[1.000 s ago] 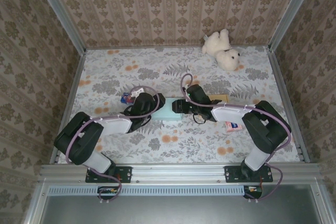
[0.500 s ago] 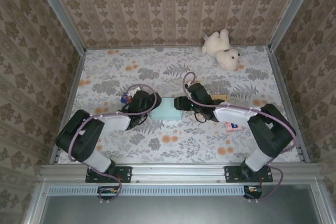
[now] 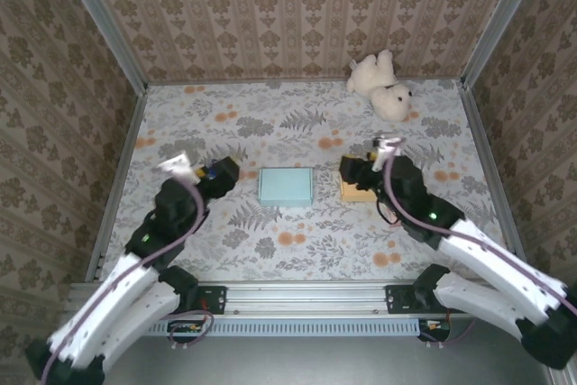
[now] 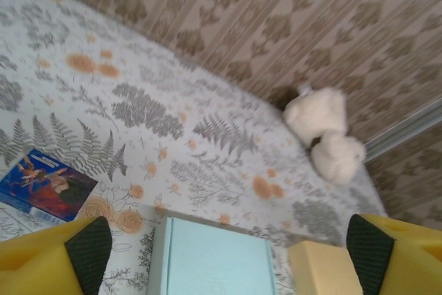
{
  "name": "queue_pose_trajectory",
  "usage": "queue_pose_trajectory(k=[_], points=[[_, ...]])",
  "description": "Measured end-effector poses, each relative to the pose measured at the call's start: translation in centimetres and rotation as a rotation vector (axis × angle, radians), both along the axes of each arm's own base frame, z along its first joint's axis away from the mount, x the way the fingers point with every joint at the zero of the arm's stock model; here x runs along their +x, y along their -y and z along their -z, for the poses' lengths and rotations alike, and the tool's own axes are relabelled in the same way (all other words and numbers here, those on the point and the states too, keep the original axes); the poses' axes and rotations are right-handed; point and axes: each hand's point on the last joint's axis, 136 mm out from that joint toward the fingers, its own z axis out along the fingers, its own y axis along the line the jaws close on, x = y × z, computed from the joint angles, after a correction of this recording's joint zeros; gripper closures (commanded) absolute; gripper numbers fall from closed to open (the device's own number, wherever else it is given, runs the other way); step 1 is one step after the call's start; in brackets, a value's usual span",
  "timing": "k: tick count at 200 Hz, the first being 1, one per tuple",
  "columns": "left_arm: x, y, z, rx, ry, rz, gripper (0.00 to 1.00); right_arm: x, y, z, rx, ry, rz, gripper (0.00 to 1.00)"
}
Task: Fold the paper box
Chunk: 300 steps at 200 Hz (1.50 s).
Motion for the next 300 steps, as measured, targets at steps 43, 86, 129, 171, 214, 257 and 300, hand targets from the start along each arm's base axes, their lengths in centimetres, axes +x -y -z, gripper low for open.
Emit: queue_pose_trajectory(k=[43, 86, 129, 171, 214, 257, 300], points=[[-6.6, -4.4, -1.1, -0.057, 0.051, 0.009, 0.00, -2.2, 7.3, -1.6, -0.062, 0.109, 0.249, 0.08], [-10.9, -7.1, -2.1, -0.011, 0.014, 0.023, 0.00, -2.2, 12.3, 1.1, -0.245, 0.079, 0.450, 0.00], [-12.7, -7.9, -1.6, 0.061, -0.003, 0.064, 0.00, -1.0, 18.3, 5.3, -0.327, -0.028, 0.675, 0.00], [-12.9, -7.4, -1.0, 0.100, -0.016, 0.105, 0.00, 0.9, 25.0, 10.5, -0.299, -0.190, 0.863, 0.00], [-13.0, -7.2, -0.7, 0.105, -0.020, 0.120, 0.00, 3.1, 26.1, 14.5, -0.254, -0.231, 0.848, 0.00], [-13.1, -7.0, -0.6, 0.106, -0.021, 0.132, 0.00, 5.6, 25.0, 16.4, -0.268, -0.222, 0.746, 0.00], [-13.1, -7.0, -0.6, 0.106, -0.021, 0.132, 0.00, 7.4, 23.8, 16.5, -0.265, -0.212, 0.655, 0.00]])
